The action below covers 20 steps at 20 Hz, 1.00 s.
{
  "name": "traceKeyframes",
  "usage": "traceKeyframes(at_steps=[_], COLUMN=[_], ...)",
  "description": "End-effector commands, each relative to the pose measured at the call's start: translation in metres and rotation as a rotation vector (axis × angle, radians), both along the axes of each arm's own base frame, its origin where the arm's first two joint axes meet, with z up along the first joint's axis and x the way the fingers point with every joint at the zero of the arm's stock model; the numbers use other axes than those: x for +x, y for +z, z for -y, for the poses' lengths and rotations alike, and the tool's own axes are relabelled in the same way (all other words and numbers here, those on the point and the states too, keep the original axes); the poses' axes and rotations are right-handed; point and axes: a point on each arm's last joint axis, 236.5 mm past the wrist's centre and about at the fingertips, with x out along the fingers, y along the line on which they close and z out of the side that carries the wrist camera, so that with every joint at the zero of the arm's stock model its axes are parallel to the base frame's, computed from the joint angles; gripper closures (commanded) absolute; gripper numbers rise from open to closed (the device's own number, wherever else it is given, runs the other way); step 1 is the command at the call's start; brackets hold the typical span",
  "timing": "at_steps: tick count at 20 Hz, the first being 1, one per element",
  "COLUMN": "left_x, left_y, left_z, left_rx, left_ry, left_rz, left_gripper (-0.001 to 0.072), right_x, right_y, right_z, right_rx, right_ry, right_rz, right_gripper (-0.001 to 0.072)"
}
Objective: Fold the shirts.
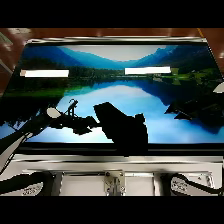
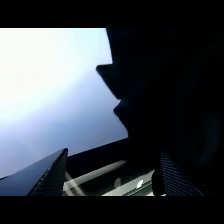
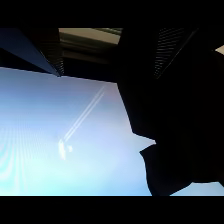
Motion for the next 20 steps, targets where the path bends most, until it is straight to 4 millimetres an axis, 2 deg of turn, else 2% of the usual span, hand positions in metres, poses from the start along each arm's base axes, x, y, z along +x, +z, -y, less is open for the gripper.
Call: traceKeyframes(at_steps=[1,3,4,6,8,9,10,11,18,20], left_x=[0.015,0.021,0.024,0.028,0.029,0.030,0.031,0.031,0.021,0.021], left_y=[-0.017,-0.020,-0.021,-0.022,-0.024,-0.025,-0.025,-0.025,-0.020,-0.018], left_z=[0.016,0.021,0.025,0.030,0.033,0.033,0.033,0.033,0.034,0.032], left_rx=[-0.033,-0.033,-0.036,-0.035,-0.035,-0.035,-0.035,-0.035,-0.053,-0.058], left_ry=[0.060,0.055,0.047,0.043,0.041,0.041,0.045,0.035,-0.039,-0.044], left_rz=[-0.007,-0.007,-0.004,0.001,0.000,0.000,0.000,0.011,0.020,0.017], left_gripper=[0.0001,0.0026,0.0119,0.0190,0.0227,0.0357,0.0547,0.0667,0.0668,0.0669], right_x=[-0.001,0.001,0.001,0.003,0.005,0.006,0.005,0.004,0.006,0.004], right_y=[-0.016,-0.020,-0.022,-0.024,-0.027,-0.030,-0.033,-0.037,-0.087,-0.092], right_z=[-0.004,-0.006,-0.008,-0.014,-0.020,-0.021,-0.023,-0.029,-0.104,-0.129], right_rx=[0.030,0.046,0.056,0.094,0.126,0.136,0.136,0.136,0.154,0.210], right_ry=[-0.014,-0.019,-0.024,-0.039,-0.049,-0.057,-0.057,-0.041,0.089,0.133], right_rz=[-0.030,-0.038,-0.047,-0.063,-0.073,-0.085,-0.101,-0.110,-0.171,-0.178], right_gripper=[0.0019,0.0019,0.0019,0.0019,0.0018,0.0018,0.0018,0.0018,0.0018,0.0018])
